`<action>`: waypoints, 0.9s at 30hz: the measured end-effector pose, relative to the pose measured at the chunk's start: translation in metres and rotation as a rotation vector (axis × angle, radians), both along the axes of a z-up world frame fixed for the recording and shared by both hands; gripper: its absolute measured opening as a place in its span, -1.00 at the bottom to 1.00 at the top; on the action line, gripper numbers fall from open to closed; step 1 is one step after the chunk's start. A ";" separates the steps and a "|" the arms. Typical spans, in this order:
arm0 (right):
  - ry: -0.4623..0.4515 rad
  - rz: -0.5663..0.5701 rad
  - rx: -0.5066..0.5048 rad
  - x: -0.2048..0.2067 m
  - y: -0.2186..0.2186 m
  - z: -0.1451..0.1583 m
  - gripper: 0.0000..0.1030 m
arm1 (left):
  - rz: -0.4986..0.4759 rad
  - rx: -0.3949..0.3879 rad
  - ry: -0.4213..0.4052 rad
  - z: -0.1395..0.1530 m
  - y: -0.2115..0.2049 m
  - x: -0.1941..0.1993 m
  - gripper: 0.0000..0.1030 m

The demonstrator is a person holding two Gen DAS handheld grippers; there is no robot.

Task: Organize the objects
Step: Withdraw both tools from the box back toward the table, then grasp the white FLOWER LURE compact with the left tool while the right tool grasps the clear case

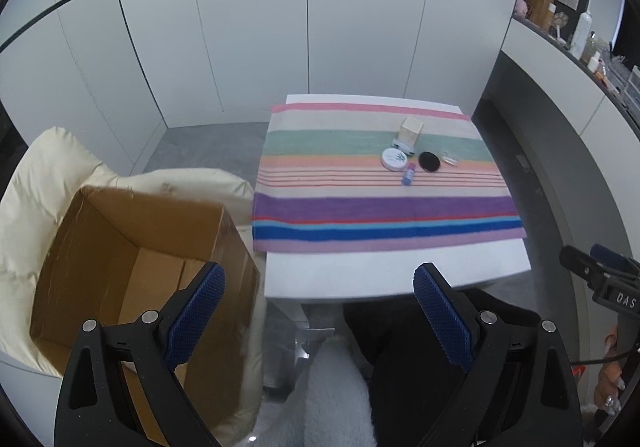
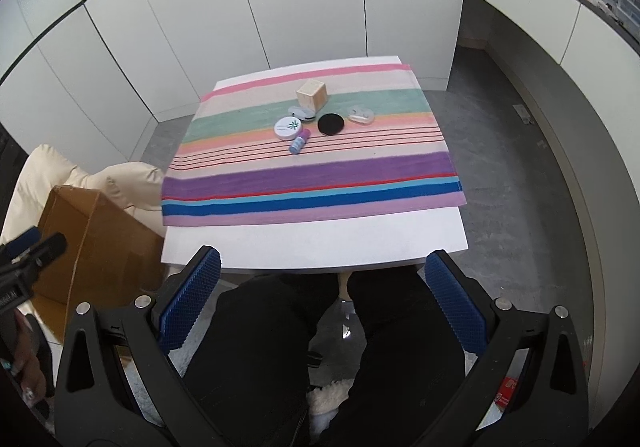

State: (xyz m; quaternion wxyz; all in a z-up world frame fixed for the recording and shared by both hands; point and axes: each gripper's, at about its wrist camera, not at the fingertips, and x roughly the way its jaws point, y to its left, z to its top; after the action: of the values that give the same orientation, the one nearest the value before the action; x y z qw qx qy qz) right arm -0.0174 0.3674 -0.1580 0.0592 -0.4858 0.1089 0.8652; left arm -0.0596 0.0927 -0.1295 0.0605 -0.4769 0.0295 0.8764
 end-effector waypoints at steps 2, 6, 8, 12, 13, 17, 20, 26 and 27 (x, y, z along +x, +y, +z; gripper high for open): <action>-0.013 -0.005 -0.008 -0.010 0.005 -0.007 1.00 | 0.003 0.007 -0.025 -0.007 0.003 -0.018 0.87; -0.046 -0.018 -0.004 -0.035 0.021 -0.028 1.00 | 0.004 0.025 -0.078 -0.020 0.015 -0.052 0.87; -0.064 -0.023 -0.003 -0.049 0.028 -0.039 1.00 | -0.001 0.014 -0.090 -0.027 0.025 -0.070 0.87; -0.087 -0.027 0.006 -0.079 0.044 -0.061 1.00 | -0.011 -0.030 -0.071 -0.038 0.045 -0.111 0.87; -0.089 -0.028 0.009 -0.087 0.047 -0.066 1.00 | -0.016 -0.031 -0.076 -0.043 0.052 -0.124 0.87; -0.123 -0.046 -0.107 -0.130 0.073 -0.099 1.00 | -0.044 -0.009 -0.123 -0.073 0.077 -0.169 0.87; -0.119 -0.107 -0.184 -0.163 0.094 -0.122 1.00 | -0.091 -0.050 -0.157 -0.110 0.106 -0.203 0.87; -0.096 -0.225 -0.190 -0.230 0.121 -0.169 1.00 | -0.029 0.010 -0.236 -0.191 0.140 -0.268 0.87; -0.097 -0.238 -0.182 -0.240 0.123 -0.176 1.00 | -0.013 0.031 -0.255 -0.204 0.145 -0.278 0.87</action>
State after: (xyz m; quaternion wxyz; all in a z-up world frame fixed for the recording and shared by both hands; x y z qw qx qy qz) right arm -0.2570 0.4903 -0.3344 0.1223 -0.5143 0.2405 0.8141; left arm -0.3379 0.2379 -0.3340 0.0767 -0.5831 0.0109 0.8087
